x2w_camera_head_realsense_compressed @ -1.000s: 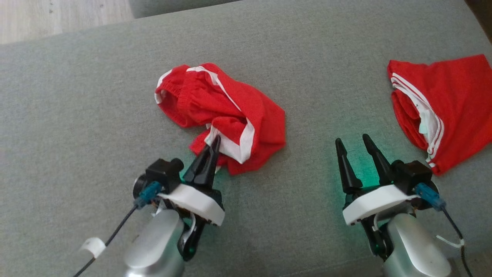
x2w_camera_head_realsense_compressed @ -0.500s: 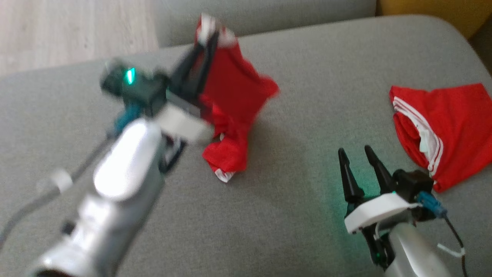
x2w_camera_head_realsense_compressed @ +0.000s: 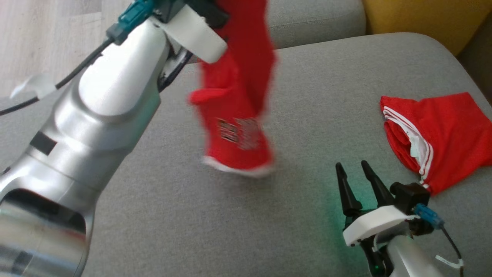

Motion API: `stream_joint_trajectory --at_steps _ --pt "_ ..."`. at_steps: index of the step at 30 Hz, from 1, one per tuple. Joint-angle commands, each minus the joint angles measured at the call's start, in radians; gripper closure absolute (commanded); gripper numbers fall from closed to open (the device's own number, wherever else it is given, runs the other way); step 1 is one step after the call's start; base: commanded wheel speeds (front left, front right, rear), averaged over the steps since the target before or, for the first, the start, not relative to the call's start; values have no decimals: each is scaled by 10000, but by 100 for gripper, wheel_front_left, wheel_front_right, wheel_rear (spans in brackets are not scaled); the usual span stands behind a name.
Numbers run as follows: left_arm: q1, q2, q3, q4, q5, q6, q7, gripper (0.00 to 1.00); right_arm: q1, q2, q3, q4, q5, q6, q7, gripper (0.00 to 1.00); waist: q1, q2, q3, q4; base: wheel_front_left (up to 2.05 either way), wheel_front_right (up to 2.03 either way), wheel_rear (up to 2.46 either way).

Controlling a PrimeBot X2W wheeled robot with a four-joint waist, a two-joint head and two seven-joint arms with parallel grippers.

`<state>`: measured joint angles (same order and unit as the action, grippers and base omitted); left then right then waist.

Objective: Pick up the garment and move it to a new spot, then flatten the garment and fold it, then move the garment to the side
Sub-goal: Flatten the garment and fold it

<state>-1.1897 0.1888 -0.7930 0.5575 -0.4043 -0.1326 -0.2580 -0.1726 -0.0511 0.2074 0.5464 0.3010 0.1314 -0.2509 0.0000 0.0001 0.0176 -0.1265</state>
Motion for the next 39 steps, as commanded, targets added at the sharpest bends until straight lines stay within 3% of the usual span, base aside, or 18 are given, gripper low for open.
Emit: stream_joint_trajectory --at_steps 1,6,13,16,21,22,23,24,25,30,33,39 --pt "-601 306 182 -320 -80 19 -38 100 -202 9 119 -305 66 -7 -109 0 0 -1 6 69 0 0 0" --pt "-527 528 18 -557 -239 19 -38 100 -165 9 -130 -280 1 -7 -109 0 0 -1 -18 430 0 0 0" --pt "700 951 837 280 -385 24 -38 100 -201 9 -263 -391 -31 -7 -109 0 0 -1 40 933 0 0 0" --pt "1905 1161 1552 334 -533 219 -38 100 -172 9 -317 -433 -78 -7 -109 0 0 -1 86 1040 0 0 0" --pt "5864 1106 3683 558 -1058 1096 -38 100 -109 9 -420 -435 -229 -7 -109 0 0 -1 197 1150 0 0 0" --pt "6471 1027 4025 608 -1032 1222 -38 97 -113 9 -419 -421 -266 -7 -109 0 0 -1 206 1165 0 0 0" --pt "7016 912 4404 643 -1028 1342 -38 69 -121 9 -421 -410 -302 -7 -109 0 0 -1 213 1182 0 0 0" --pt "7461 810 4803 631 -971 1471 -38 16 -139 9 -420 -400 -345 -7 -109 0 0 -1 213 1198 0 0 0" --pt "7836 731 5162 581 -826 1592 -38 0 -164 9 -421 -385 -390 -7 -109 0 0 -1 212 1217 0 0 0" --pt "9050 216 7019 -296 208 2170 -38 0 -255 9 -400 -387 -464 -7 -109 0 0 -1 155 1299 0 0 0" --pt "9360 -3 7556 -641 658 2208 -38 0 -236 9 -315 -411 -453 -7 -109 0 0 -1 124 1328 0 0 0" --pt "9997 -762 8389 -1364 1609 1672 -38 0 -302 9 520 -599 -264 -7 -109 0 0 -1 165 1562 0 0 0"
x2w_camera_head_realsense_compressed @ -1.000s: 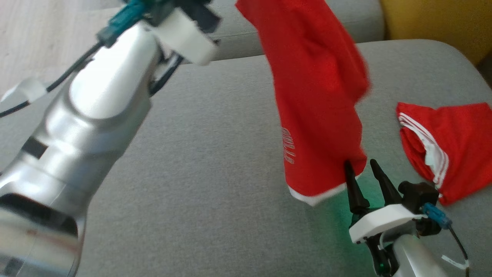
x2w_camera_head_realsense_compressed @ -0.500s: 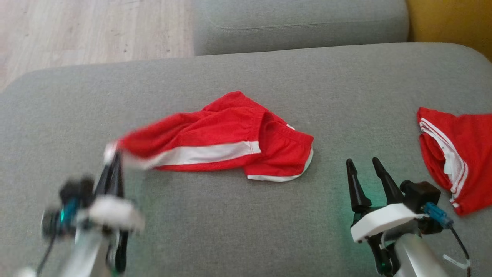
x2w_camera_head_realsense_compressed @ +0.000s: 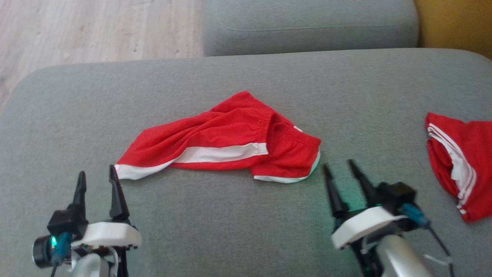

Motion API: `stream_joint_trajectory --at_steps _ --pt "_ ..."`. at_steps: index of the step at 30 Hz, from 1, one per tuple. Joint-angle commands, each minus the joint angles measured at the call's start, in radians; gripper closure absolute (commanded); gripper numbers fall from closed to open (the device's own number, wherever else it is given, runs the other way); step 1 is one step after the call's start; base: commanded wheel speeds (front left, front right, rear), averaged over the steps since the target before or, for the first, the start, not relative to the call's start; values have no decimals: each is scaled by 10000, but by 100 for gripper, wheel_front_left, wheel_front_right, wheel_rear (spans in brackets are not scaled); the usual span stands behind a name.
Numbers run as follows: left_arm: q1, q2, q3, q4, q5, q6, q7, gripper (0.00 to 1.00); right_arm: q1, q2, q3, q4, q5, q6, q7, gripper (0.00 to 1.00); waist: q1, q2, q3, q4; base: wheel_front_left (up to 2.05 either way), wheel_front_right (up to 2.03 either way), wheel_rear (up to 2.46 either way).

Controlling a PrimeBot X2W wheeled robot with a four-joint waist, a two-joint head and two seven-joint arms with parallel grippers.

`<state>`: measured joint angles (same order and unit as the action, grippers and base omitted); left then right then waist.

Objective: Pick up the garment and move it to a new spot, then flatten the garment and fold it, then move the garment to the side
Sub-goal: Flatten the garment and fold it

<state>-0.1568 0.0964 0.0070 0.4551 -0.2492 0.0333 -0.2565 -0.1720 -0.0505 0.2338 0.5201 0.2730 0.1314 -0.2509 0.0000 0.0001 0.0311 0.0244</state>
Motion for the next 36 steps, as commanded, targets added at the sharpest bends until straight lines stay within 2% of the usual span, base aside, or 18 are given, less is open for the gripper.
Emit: stream_joint_trajectory --at_steps 1,5,7,11,19,26,27,29,36 --pt "-275 65 459 -431 176 -102 -53 0 -385 3 510 -354 64 -7 -109 0 0 -1 82 147 0 0 0" --pt "-144 -252 563 -672 550 -534 -53 0 -972 3 1497 9 329 -7 -109 0 0 -1 292 591 0 0 0" --pt "-121 -386 436 -744 715 -757 -53 0 -1615 3 2075 647 455 -7 -109 0 0 -1 472 1023 0 0 0" --pt "-105 -449 74 -833 808 -924 -53 0 -2384 3 2487 1499 660 -7 -109 0 0 -1 700 1550 0 0 0" --pt "-98 -459 -576 -1114 97 -823 -53 0 -3219 3 2727 2924 1182 -7 -109 0 0 -1 1048 2035 0 0 0" --pt "-149 -460 -813 -1156 -58 -734 -53 0 -3400 3 3063 2805 1597 -7 -109 1 0 -1 1209 2019 0 0 0" --pt "-156 -460 -809 -1159 -79 -719 -53 0 -3407 3 3112 2785 1653 -7 -109 37 0 -1 1216 1993 0 0 0" --pt "-157 -460 -790 -1153 -98 -692 -53 0 -3394 3 3175 2688 1761 -7 -109 100 0 -1 1201 1923 0 0 0" --pt "155 -460 -653 -1037 -48 -691 -53 0 -2844 3 2963 2390 2008 -7 -109 100 0 -1 813 1410 0 0 0"
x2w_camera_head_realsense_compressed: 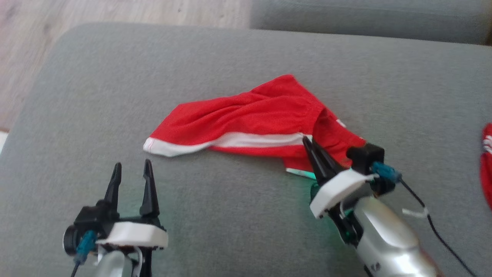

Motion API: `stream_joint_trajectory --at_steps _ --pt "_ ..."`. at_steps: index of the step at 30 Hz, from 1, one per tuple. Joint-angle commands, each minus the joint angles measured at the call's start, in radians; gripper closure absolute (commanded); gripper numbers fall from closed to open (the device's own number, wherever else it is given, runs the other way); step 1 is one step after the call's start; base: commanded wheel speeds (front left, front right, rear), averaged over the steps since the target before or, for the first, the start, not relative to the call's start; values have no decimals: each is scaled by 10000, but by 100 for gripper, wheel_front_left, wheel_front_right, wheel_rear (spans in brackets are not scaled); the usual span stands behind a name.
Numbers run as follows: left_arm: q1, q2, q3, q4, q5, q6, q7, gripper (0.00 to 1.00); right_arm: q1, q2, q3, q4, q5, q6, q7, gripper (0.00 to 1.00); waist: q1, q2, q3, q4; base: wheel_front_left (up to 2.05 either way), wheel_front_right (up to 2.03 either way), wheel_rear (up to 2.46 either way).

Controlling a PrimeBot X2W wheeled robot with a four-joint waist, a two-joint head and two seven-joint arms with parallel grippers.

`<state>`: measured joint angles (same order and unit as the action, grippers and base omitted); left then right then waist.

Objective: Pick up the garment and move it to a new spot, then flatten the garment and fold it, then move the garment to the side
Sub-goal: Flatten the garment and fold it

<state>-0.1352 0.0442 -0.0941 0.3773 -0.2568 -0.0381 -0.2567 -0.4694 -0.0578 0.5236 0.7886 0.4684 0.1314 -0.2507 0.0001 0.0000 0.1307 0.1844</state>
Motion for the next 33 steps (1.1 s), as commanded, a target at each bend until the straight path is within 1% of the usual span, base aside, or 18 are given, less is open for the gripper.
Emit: stream_joint_trajectory --at_steps 1,6,10,14,15,16,17,19,21,25,27,30,33 --pt "24 61 388 -243 36 18 -51 0 275 76 -10 -388 71 -7 -111 100 -1 0 -268 -296 0 0 0" --pt "446 61 459 -143 66 -2 -51 0 1050 -65 -557 -799 38 -7 -111 100 -1 0 -695 -881 0 0 0" --pt "692 61 512 -96 88 33 -51 0 1505 -391 -705 -1048 300 -7 -111 100 -1 0 -939 -1283 0 0 0" --pt "825 61 572 -79 170 19 -51 0 1698 -656 -674 -1005 524 -7 -111 100 -1 0 -1083 -1539 0 0 0" --pt "844 61 579 -65 191 5 -51 0 1707 -686 -709 -989 571 -7 -111 87 -1 0 -1111 -1572 0 0 0" --pt "859 61 590 -55 202 1 -51 0 1701 -735 -752 -994 514 -7 -111 36 -1 0 -1141 -1605 0 0 0" --pt "872 61 590 -57 214 -6 -51 0 1701 -764 -863 -1048 400 -7 -111 0 -1 0 -1160 -1629 0 0 0" --pt "886 61 583 -83 254 -15 -51 0 1718 -795 -1203 -1391 -74 -7 -111 0 -1 0 -1174 -1661 0 0 0" --pt "890 61 590 -151 353 5 -51 0 1817 -760 -1726 -1915 -833 -7 -111 0 -1 0 -1187 -1682 0 0 0" --pt "890 61 670 -391 701 78 -51 0 2309 -381 -3093 -3068 -2493 -7 -111 0 -1 0 -1219 -1663 0 0 0" --pt "905 61 694 -517 905 87 -51 0 2583 -187 -3533 -3500 -3128 -7 -111 0 -1 0 -1261 -1633 0 0 0" --pt "996 61 718 -674 1185 110 -51 0 2934 -11 -3932 -3856 -3746 -7 -111 0 -1 0 -1338 -1609 0 0 0" --pt "1157 61 711 -752 1366 127 -51 0 3207 54 -4124 -3893 -4028 -7 -111 0 -1 0 -1429 -1603 0 0 0"
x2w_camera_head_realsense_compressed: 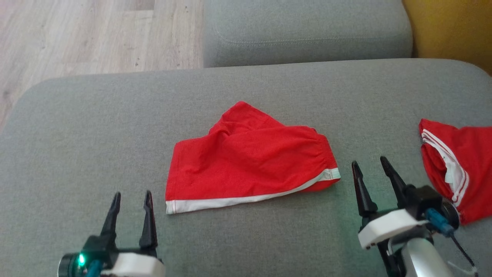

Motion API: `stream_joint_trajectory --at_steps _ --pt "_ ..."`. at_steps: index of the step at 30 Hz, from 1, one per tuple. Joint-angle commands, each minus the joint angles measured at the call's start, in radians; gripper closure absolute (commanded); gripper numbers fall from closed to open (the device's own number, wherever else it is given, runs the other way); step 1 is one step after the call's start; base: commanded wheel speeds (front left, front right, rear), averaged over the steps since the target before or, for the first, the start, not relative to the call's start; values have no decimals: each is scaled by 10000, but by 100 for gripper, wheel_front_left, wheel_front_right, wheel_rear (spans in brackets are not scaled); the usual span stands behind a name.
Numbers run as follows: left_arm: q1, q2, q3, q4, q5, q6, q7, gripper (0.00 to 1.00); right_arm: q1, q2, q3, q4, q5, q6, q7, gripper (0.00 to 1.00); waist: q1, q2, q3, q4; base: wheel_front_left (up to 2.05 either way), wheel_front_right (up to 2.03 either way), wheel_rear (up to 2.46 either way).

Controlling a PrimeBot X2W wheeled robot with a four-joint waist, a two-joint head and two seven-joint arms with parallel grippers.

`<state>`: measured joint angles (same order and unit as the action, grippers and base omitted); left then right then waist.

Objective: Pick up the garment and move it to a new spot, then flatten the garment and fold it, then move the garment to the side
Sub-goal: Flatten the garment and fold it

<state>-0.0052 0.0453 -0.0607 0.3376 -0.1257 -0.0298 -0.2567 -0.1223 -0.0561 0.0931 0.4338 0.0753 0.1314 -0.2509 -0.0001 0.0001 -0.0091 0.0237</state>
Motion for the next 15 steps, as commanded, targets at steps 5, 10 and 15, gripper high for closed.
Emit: stream_joint_trajectory --at_steps 5,10,15 --pt "110 49 317 -349 49 77 -51 0 -73 54 289 -189 127 -7 -109 0 1 -1 -107 -12 0 0 0" --pt "116 49 253 -262 -74 3 -51 0 -129 56 361 -203 228 -7 -109 0 1 -1 -38 -43 0 0 0" --pt "-41 49 60 302 -468 -296 -51 0 -209 57 467 -166 334 -7 -109 0 1 -1 184 -56 0 0 0"
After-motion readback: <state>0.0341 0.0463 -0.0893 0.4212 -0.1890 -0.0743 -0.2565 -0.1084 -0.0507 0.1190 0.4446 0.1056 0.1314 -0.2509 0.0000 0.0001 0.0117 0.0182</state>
